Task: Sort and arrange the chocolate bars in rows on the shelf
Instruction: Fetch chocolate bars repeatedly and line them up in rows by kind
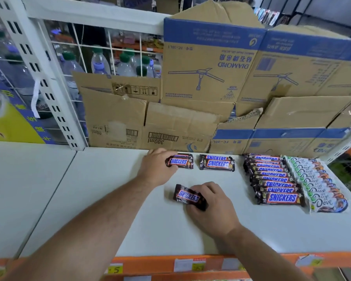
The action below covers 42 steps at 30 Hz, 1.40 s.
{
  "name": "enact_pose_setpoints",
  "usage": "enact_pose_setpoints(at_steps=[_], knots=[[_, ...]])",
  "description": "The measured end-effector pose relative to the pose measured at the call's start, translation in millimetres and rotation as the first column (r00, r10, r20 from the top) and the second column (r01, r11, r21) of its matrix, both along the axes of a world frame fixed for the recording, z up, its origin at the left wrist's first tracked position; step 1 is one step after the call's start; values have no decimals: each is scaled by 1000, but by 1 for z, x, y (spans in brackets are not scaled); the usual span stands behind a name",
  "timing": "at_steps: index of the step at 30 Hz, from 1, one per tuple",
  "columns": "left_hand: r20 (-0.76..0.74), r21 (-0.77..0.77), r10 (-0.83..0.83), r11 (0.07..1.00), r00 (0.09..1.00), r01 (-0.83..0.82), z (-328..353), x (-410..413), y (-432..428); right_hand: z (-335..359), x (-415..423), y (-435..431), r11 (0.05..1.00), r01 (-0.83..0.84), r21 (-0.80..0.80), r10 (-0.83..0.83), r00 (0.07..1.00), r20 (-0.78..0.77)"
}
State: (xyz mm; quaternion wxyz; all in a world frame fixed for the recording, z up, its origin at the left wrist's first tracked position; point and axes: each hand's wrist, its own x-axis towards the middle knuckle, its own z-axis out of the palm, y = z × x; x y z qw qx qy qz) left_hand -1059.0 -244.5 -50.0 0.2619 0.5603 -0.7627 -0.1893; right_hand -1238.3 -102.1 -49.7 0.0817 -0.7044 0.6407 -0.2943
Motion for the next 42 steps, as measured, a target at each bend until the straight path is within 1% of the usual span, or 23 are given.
enact_pose_setpoints(at_steps=[8,10,13,14,15,18,20,24,28,31,36,42], knots=[[12,6,5,1000,1000,-5,1,1,1,5,0,0,999,-7,51,8,1000,-4],[-10,33,-8,999,1000,9,4,3,2,5,0,0,997,-15,71,15,1000,-3],[-76,125,-25,992,997,35,8,12,8,10,0,-4,993,-7,121,7,1000,2],[-68,136,-32,990,997,41,8,17,12,12,1,-7,990,-1,144,1,1000,-4],[-25,123,-40,992,999,42,9,24,17,14,2,-10,986,6,166,-4,1000,-10],[218,2,-57,998,974,58,5,51,39,20,6,-26,982,18,186,-14,1000,-24],[302,-31,-78,995,950,92,2,69,55,22,9,-41,982,33,188,-21,998,-67],[321,-75,-89,990,943,119,0,82,72,26,15,-69,982,53,184,-22,986,-166],[334,-85,-79,990,939,114,6,80,73,28,20,-88,986,29,163,5,978,-209],[327,-82,-73,991,942,106,7,80,74,27,20,-93,983,37,181,0,980,-199],[327,-95,-61,991,943,97,7,79,74,25,19,-88,989,29,143,-7,988,-151],[323,-92,-57,992,945,91,6,79,75,25,23,-89,990,81,119,-60,984,-169]])
